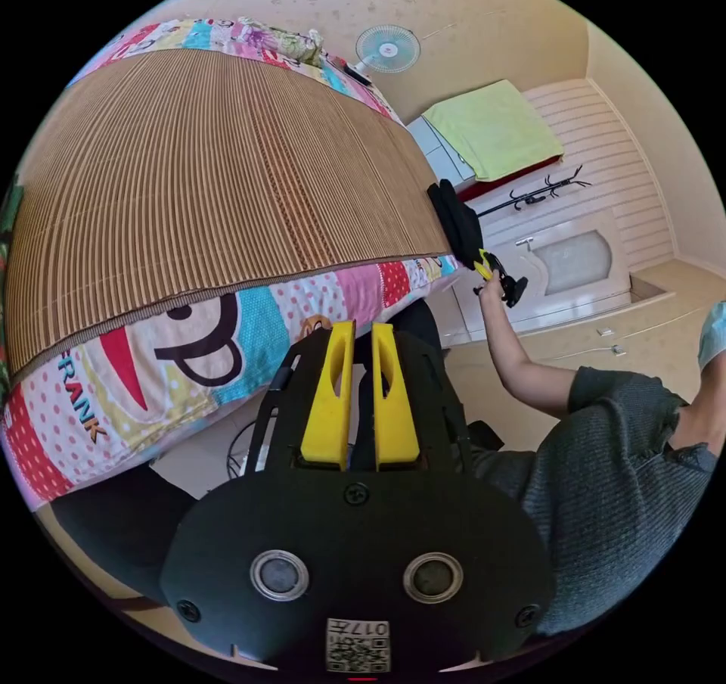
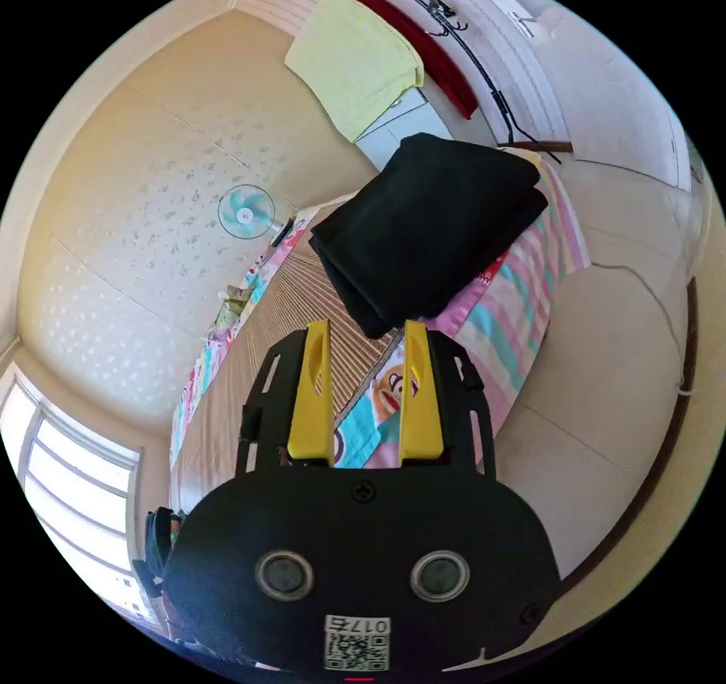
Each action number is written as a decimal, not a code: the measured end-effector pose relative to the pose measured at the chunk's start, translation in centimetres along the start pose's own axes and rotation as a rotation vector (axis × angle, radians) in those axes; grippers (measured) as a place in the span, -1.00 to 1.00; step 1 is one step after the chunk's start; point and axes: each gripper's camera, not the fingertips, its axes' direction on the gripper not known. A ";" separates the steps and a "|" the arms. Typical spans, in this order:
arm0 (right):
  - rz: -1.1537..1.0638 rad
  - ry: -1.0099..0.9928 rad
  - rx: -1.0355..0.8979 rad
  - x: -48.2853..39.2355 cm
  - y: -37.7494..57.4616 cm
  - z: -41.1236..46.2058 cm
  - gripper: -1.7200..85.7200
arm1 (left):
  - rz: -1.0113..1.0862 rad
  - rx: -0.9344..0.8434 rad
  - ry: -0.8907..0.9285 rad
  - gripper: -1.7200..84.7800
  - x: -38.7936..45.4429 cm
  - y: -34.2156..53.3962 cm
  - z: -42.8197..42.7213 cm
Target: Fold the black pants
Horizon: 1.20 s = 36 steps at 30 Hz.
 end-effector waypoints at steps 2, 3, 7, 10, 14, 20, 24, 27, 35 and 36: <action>-0.095 0.125 -0.073 -3.3 -1.0 2.6 -0.56 | -0.016 0.006 -0.009 -0.85 -0.1 0.0 0.2; -0.152 0.227 -0.157 -5.3 -1.4 4.8 -0.54 | -0.030 0.011 -0.014 -0.85 -0.3 0.1 0.3; -0.374 0.724 -0.305 -12.2 0.4 10.5 -0.71 | -0.089 0.034 0.000 -0.85 -1.8 0.6 0.3; -0.573 0.963 -0.276 -17.3 2.6 11.1 -0.84 | -0.106 0.061 0.018 -0.85 -2.5 0.9 -0.1; -0.763 1.276 -0.116 -23.8 4.5 9.6 -0.87 | -0.096 0.091 0.022 -0.85 -2.8 1.2 -0.6; -0.890 1.429 0.092 -32.7 5.2 2.9 -0.89 | -0.070 0.146 0.042 -0.85 -2.8 1.8 -0.8; -0.917 1.384 0.276 -39.3 7.2 -4.1 -0.89 | -0.051 0.164 0.081 -0.85 -2.6 2.6 0.2; -0.941 1.324 0.424 -44.2 10.2 -9.4 -0.90 | -0.024 0.155 0.113 -0.84 -2.2 2.7 1.1; -0.984 1.078 0.840 -56.6 22.5 -23.7 -0.90 | 0.126 0.109 0.292 -0.78 1.6 2.2 5.1; -1.008 1.021 0.840 -57.8 23.9 -25.4 -0.91 | 0.164 0.096 0.311 -0.77 2.8 2.0 5.6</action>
